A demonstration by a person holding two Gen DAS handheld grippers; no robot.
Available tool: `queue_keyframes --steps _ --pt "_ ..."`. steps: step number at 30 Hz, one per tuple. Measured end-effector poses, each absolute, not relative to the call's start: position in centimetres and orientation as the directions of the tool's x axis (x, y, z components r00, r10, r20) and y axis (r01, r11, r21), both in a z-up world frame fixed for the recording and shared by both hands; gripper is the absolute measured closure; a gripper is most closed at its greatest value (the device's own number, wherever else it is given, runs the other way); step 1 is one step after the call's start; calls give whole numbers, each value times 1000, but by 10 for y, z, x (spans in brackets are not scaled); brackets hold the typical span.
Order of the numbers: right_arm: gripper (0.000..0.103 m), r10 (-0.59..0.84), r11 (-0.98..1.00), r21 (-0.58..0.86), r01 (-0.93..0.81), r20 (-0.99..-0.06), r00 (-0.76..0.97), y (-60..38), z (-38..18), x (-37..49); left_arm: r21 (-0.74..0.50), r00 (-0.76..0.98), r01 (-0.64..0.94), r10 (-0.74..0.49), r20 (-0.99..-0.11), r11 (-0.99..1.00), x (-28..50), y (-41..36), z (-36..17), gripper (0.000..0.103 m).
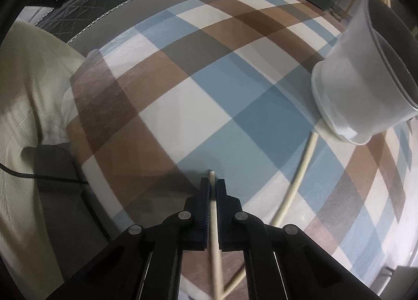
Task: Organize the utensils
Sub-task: 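Close the right gripper on the last wooden chopstick on the rug, then lift the held chopstick with the right gripper up toward the caddy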
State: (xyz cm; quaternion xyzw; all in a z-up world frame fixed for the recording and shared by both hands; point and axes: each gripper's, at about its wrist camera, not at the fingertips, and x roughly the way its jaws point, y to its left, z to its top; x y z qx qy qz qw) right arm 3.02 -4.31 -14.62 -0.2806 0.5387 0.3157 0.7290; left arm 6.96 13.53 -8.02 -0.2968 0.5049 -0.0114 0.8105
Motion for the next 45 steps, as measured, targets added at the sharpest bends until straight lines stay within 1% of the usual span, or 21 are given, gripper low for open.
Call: queue_keyframes --steps 6,10,17,22,24,29,36,39,45 --pt "100 198 726 -16 -688 -953 231 -64 -143 49 -425 473 -281 -261 -841 860 68 129 -89 29" --pt "100 246 779 32 -626 -934 258 -81 -131 62 -377 460 -271 -225 -859 886 67 120 -94 29" --pt "100 351 871 156 -467 -861 369 -130 -91 80 -302 452 -212 -181 -874 930 64 99 -97 29" --pt "100 390 904 234 -358 -794 465 -168 -65 83 -235 432 -114 -164 -887 965 65 66 -98 29" --pt "100 385 916 251 -314 -775 502 -185 -56 83 -215 419 -76 -164 -893 974 67 50 -98 29" --pt "100 374 926 328 -187 -730 572 -231 -44 83 -225 374 -45 -193 -907 973 80 14 -107 29" --pt "100 379 907 410 -93 -702 603 -258 -41 87 -222 304 -51 -196 -932 974 103 -26 -130 29" --pt "100 384 899 432 -75 -692 611 -264 -40 88 -205 289 -54 -181 -940 977 112 -37 -138 29" --pt "100 377 887 461 -29 -687 621 -273 -41 88 -183 304 -120 -140 -942 976 121 -36 -153 30"
